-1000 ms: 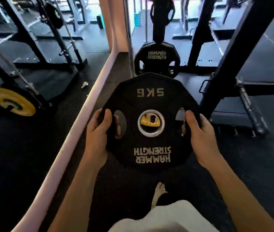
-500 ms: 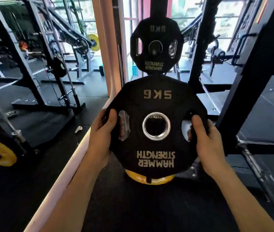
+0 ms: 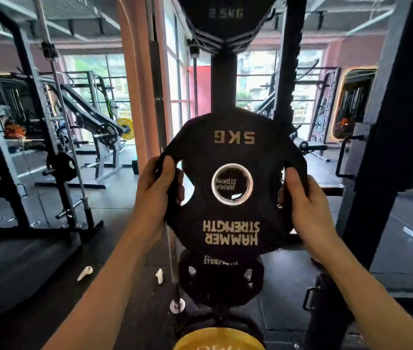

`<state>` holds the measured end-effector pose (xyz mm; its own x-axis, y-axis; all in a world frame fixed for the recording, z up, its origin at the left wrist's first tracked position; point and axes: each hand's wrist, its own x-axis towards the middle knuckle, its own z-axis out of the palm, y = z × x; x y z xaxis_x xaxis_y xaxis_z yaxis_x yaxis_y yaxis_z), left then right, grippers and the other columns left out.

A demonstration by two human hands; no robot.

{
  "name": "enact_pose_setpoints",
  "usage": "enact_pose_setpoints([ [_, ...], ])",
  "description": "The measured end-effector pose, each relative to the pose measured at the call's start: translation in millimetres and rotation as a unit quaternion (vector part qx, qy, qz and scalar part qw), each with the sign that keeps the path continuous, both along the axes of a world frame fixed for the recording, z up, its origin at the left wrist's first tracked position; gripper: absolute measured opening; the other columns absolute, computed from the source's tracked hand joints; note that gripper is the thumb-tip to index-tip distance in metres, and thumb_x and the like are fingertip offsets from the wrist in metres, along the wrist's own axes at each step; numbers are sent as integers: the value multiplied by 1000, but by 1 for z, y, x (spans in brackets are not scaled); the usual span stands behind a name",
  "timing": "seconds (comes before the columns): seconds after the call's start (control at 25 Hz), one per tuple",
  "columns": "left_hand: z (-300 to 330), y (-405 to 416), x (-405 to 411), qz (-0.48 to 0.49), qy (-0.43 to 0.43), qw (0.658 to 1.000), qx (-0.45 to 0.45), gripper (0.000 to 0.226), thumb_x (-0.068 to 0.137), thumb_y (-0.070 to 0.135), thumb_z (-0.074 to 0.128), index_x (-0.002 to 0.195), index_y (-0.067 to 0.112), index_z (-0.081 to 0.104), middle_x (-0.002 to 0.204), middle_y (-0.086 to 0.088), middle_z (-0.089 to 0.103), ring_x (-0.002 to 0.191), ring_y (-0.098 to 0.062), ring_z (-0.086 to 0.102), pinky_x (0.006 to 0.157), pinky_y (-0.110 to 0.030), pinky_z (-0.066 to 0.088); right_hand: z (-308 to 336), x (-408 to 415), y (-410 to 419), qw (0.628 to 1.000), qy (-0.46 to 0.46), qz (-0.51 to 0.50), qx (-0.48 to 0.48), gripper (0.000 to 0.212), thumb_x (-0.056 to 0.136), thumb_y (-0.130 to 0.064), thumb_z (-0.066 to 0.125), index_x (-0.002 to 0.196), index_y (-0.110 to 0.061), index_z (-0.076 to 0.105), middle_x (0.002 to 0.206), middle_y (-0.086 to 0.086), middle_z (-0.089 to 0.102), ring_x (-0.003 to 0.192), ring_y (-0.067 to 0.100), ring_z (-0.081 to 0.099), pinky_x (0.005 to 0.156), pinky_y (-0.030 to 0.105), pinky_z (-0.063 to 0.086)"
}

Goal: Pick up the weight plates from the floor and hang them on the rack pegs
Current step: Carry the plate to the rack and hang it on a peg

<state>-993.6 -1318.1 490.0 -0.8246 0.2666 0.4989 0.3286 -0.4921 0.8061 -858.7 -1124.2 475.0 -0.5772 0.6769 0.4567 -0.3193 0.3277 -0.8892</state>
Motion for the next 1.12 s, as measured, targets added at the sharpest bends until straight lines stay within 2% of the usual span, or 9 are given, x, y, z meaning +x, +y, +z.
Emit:
enact_pose_setpoints([
  [0.16,10,24,-50,20,48,998,-40,34,95,46,53,92,12,52,61,-1,52,42,-19,43,45,-30,34,9,-44,21,1000,2,-23,0,43,94,-53,46,91,-11,57,70,1,58,62,10,54,62,29,48],
  [0.28,4,40,-79,35,52,996,-61,29,98,46,49,90,18,53,58,4,50,43,-17,42,45,-25,34,6,-73,34,999,-7,-31,13,49,95,-53,45,95,-6,59,86,15,66,72,14,58,75,39,52],
  [0.36,-3,53,-92,47,43,996,-71,27,100,43,45,90,20,53,56,6,49,42,-15,42,44,-23,35,2,-89,42,999,-13,-42,17,50,95,-54,43,98,-7,60,95,13,68,73,4,60,76,29,52],
  [0.44,-10,62,-101,65,37,994,-76,26,101,40,43,88,19,51,53,6,48,41,-15,43,44,-25,36,-2,-99,49,999,-15,-50,10,44,95,-54,41,95,-14,60,91,1,68,69,-8,61,66,12,48],
  [0.56,-15,71,-116,89,58,991,-79,26,102,39,45,86,20,51,56,6,54,50,-13,50,55,-29,43,-6,-115,58,999,-5,-33,-10,42,95,-55,35,95,-23,62,86,-12,67,75,-12,63,66,5,47],
  [0.68,-13,79,-132,107,67,987,-102,22,103,34,43,89,24,57,71,14,66,70,2,61,68,-14,47,-5,-128,65,999,0,-28,-23,40,98,-48,33,94,-22,63,82,-11,68,72,-8,65,62,5,47],
  [0.8,-13,86,-142,91,58,988,-112,18,102,36,43,97,30,59,94,8,69,88,-3,66,77,-15,52,0,-140,74,999,-15,-31,-16,38,100,-47,34,85,-25,62,80,-11,68,67,-9,65,58,6,47],
  [0.96,-14,93,-155,94,73,984,-135,17,102,37,41,103,30,57,96,15,64,85,12,61,77,-6,47,0,-155,89,999,-26,-22,4,48,92,-59,35,98,-23,66,90,-8,72,80,-8,66,70,11,48],
  [1.12,-12,94,-166,89,89,981,-148,19,102,39,42,108,28,56,100,14,64,92,7,61,83,-11,47,-5,-164,100,999,-41,-25,22,60,89,-66,35,108,-19,66,99,-5,73,93,1,67,87,23,49],
])
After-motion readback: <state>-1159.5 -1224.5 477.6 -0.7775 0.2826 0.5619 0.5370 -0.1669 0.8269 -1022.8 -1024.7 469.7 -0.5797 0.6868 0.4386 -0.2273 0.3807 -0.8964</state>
